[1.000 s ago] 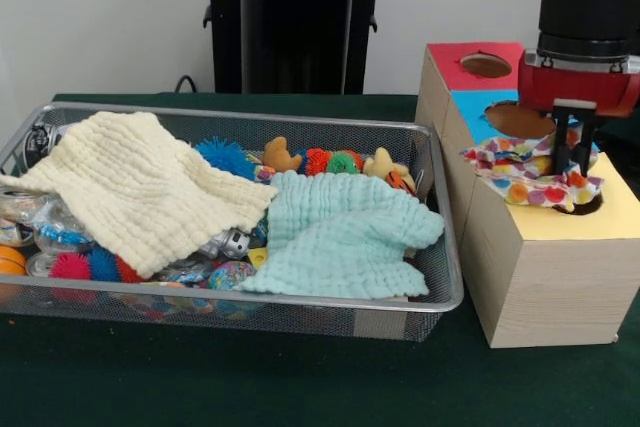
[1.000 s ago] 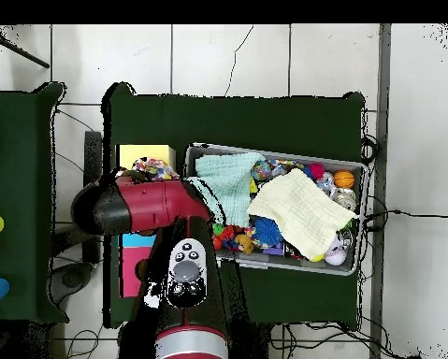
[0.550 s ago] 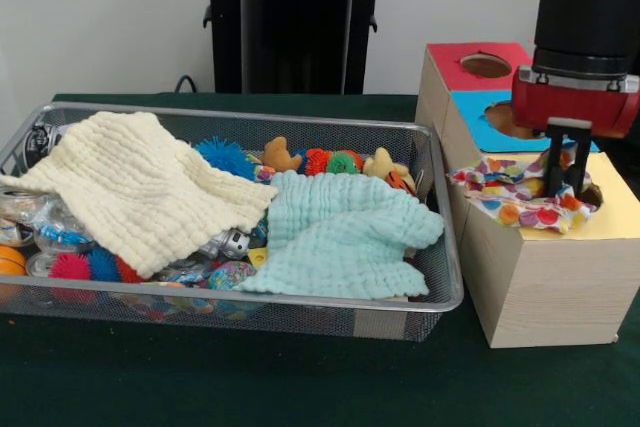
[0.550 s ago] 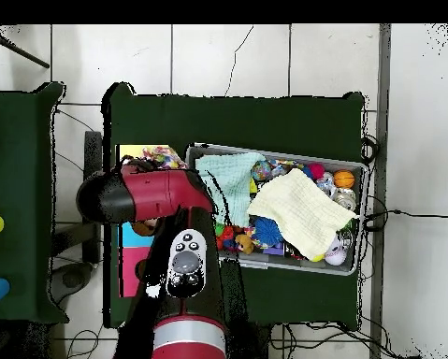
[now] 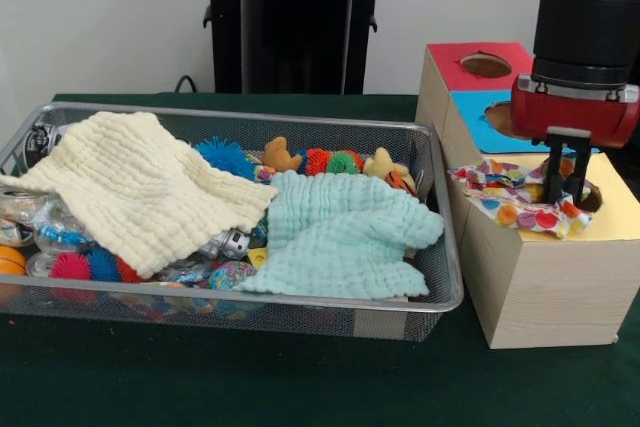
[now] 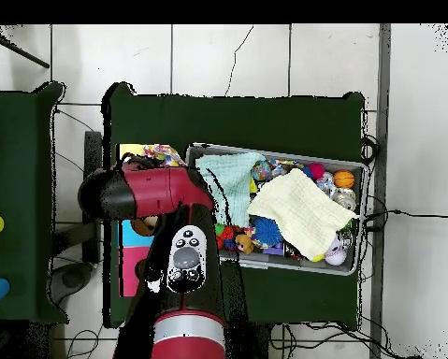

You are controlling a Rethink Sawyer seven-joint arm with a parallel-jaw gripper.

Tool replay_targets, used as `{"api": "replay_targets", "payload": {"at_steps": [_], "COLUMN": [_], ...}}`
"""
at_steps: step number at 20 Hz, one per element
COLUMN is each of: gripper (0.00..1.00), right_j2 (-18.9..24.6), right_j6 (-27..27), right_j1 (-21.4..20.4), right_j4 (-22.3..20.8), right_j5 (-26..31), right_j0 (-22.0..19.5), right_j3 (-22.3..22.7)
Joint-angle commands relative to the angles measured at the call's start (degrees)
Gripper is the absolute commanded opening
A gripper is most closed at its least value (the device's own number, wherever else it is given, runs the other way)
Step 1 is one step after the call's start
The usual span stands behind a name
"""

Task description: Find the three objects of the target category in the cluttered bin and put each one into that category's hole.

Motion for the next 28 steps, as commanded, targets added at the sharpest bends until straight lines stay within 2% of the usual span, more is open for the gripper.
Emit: {"api": "replay_targets", "payload": {"at_steps": [1,6,11,15,22,28], "gripper": [0.00,0.00,0.00,0.00,0.00,0.00], "right_j2": [0.40,-1.29,-2.88,-4.06,-4.97,-4.27], "right_j6": [7.94,10.57,11.47,11.37,12.93,12.80], "right_j1": [10.56,11.31,12.50,14.21,16.02,13.83], "right_j4": [2.23,4.89,7.08,7.46,9.86,13.37], "right_j5": [7.77,13.77,22.21,21.85,19.48,25.48], "right_j0": [-0.84,0.80,2.01,3.15,4.54,4.68], "right_j3": [0.16,0.38,-1.00,-1.74,0.02,2.45]}}
